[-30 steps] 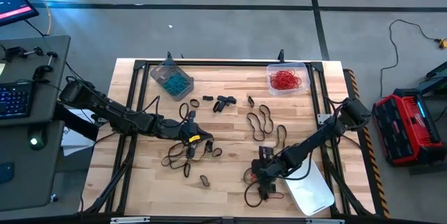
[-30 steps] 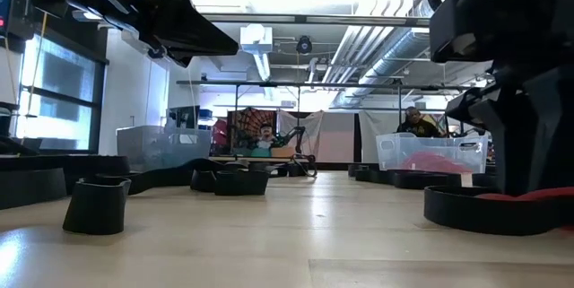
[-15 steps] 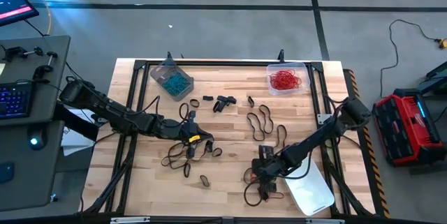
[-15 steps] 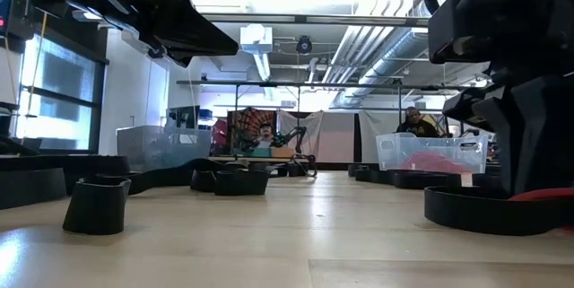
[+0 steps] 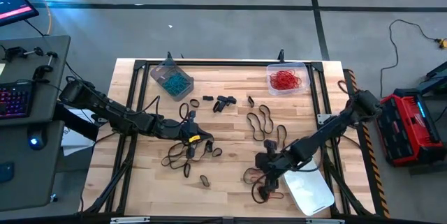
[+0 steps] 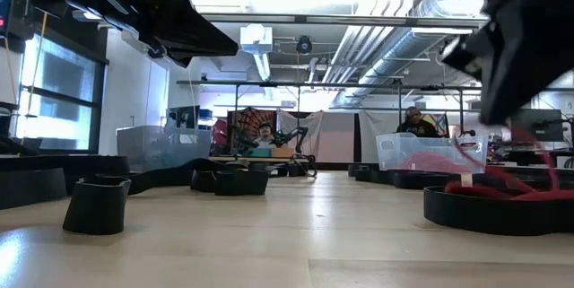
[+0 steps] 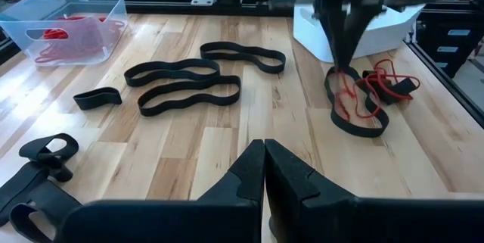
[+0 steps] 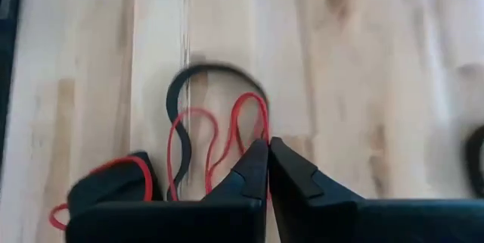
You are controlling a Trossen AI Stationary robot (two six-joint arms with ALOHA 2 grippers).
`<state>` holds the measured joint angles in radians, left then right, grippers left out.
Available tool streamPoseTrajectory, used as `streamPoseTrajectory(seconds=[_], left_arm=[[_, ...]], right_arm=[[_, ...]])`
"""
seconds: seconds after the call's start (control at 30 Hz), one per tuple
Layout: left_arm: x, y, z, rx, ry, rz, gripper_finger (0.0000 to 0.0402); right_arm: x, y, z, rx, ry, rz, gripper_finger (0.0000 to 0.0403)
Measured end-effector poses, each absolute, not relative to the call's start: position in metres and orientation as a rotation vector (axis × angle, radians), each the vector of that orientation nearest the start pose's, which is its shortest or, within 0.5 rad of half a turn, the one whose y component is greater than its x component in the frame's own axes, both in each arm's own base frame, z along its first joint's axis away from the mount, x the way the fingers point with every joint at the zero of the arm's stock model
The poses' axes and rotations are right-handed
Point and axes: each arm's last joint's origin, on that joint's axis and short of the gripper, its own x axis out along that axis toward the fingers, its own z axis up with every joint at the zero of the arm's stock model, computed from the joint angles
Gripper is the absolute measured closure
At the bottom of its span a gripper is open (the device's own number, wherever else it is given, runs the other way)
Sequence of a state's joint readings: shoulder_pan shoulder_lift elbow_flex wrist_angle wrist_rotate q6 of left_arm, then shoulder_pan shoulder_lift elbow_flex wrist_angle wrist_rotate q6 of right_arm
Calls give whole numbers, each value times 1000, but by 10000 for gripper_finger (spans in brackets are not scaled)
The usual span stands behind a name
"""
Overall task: Sort rubber bands into baskets
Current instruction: Put the red rubber band into the transparent bin
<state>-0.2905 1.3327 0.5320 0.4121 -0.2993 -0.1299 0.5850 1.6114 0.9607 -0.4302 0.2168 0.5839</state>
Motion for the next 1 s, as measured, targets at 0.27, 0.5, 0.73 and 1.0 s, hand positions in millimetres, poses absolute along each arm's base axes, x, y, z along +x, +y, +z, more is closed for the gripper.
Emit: streamPoseTrajectory(seconds=[0.27, 0.5, 0.73, 1.0], left_arm=[[251, -66, 190, -16, 371, 33, 398], [251, -66, 190, -33, 370, 36, 398], [251, -66, 190, -33, 370, 36, 398], [251, -66, 190, -48, 370, 39, 398]], right_arm=[[245, 149, 223, 84, 883, -60, 403], [223, 124, 259, -4, 706, -276, 403], [205, 87, 287, -98, 530, -590, 403], [190, 26, 294, -182, 610, -909, 403]])
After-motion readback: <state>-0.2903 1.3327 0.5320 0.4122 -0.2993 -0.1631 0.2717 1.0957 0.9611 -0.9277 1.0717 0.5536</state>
